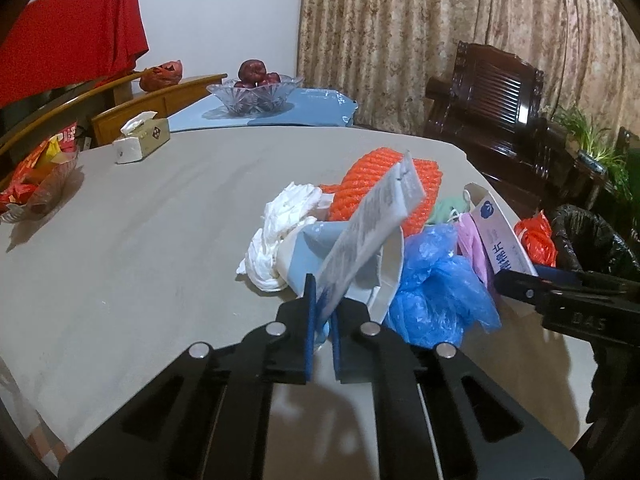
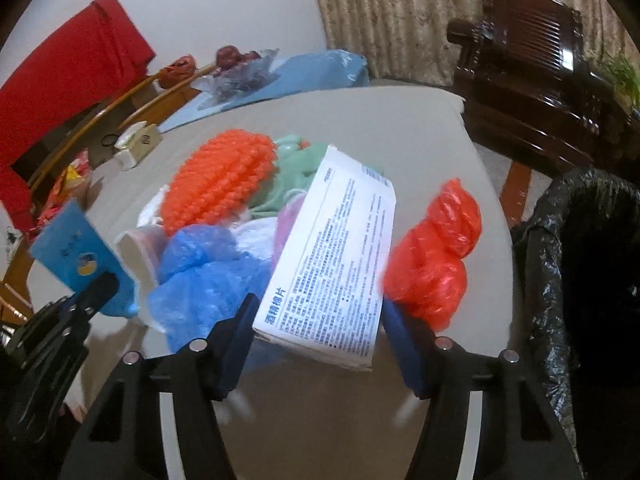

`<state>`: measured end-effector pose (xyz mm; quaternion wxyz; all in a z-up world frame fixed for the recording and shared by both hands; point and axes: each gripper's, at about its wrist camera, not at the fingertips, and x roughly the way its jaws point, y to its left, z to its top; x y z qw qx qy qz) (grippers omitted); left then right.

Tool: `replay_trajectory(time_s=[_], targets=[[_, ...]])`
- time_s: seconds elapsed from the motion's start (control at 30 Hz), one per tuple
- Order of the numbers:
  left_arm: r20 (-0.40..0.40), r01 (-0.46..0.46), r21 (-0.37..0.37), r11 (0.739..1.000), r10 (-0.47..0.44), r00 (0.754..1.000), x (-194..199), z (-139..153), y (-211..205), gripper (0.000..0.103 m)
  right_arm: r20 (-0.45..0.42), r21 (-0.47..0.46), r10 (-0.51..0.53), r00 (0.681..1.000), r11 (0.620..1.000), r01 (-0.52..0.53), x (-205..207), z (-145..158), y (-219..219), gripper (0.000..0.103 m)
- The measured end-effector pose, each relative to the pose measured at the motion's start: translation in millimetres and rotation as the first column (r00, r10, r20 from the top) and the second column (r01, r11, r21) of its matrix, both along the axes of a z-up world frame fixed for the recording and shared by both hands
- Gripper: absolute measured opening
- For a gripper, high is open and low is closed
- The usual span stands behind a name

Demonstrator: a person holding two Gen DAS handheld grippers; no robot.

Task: Collect trash
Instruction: 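Grasp the blue toothpaste tube with the left tool while the right tool grasps the white wipe packet, then carry tube and packet over the black bin and open both tools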

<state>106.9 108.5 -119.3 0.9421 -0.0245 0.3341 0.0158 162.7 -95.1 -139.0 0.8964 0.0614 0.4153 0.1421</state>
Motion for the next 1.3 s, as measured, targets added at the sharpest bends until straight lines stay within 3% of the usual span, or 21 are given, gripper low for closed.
replay_trajectory(time_s=[0.33, 0.63, 0.7, 0.77, 0.9, 0.93, 1.03, 1.3], targets=[[0.037, 0.005, -0.036, 0.999, -0.004, 0.999, -11, 21, -1, 0.002, 0.049, 0.021, 0.042, 0.998, 0.999, -0.043, -18, 22, -5, 0.059], [0.006, 0.029, -0.034, 0.999, -0.029, 1.000, -10, 14, -11, 0.002, -0.041, 0.008, 0.013, 0.999, 1.000, -0.013, -5, -4, -9, 0.062], [0.003, 0.033, -0.031, 0.999, -0.033, 0.999, -10, 12, -13, 0.002, -0.055, 0.029, 0.009, 0.998, 1.000, -0.007, -2, -6, -10, 0.064], [0.001, 0.037, -0.028, 0.999, -0.037, 0.999, -9, 11, -13, 0.002, -0.072, 0.067, -0.009, 0.997, 0.998, 0.014, 2, -7, -13, 0.075], [-0.004, 0.035, -0.028, 0.999, -0.035, 0.999, -8, 10, -13, 0.002, -0.084, 0.082, -0.014, 0.996, 0.996, 0.021, 8, -7, -13, 0.077], [-0.005, 0.034, -0.029, 0.999, -0.034, 0.999, -8, 10, -14, 0.002, -0.086, 0.075, -0.014, 0.996, 0.997, 0.021, 10, -8, -12, 0.076], [-0.006, 0.035, -0.028, 0.999, -0.035, 0.999, -8, 10, -13, 0.002, -0.103, 0.073, -0.019, 0.995, 0.997, 0.026, 13, -10, -13, 0.060], [0.029, 0.038, -0.040, 0.998, -0.037, 0.999, -12, 24, -14, 0.002, -0.005, 0.090, 0.061, 0.998, 0.994, -0.060, -5, 18, -9, 0.057]])
